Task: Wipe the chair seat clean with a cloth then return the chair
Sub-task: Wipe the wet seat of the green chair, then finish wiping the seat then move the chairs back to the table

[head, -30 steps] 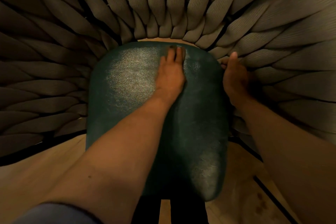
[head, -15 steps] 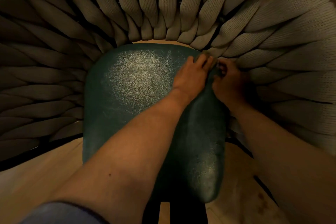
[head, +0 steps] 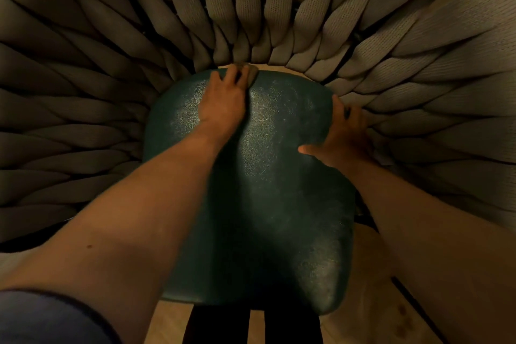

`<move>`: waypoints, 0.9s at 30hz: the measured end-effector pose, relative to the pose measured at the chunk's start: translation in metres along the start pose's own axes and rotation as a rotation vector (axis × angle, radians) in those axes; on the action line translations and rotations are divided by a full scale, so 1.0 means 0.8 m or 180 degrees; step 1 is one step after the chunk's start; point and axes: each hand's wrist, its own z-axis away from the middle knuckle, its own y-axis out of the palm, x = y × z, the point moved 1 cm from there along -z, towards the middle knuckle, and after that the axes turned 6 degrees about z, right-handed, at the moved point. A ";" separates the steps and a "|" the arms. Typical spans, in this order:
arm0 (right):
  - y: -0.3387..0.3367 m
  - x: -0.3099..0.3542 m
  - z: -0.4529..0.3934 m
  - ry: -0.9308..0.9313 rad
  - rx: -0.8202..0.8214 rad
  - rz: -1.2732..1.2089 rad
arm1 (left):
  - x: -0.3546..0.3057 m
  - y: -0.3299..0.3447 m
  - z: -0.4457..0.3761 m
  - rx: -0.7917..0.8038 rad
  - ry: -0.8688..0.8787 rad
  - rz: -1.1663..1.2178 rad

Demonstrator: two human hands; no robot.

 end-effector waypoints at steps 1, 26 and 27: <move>0.000 0.000 0.000 0.0002 0.0007 0.0022 | 0.018 0.002 0.001 -0.0026 0.0006 -0.0113; 0.016 -0.005 0.211 0.0278 0.0814 -0.2650 | -0.014 -0.077 0.295 0.0876 -0.3214 0.5368; 0.015 -0.006 0.227 0.0294 0.0966 -0.2850 | -0.032 -0.085 0.304 0.0989 -0.3162 0.5542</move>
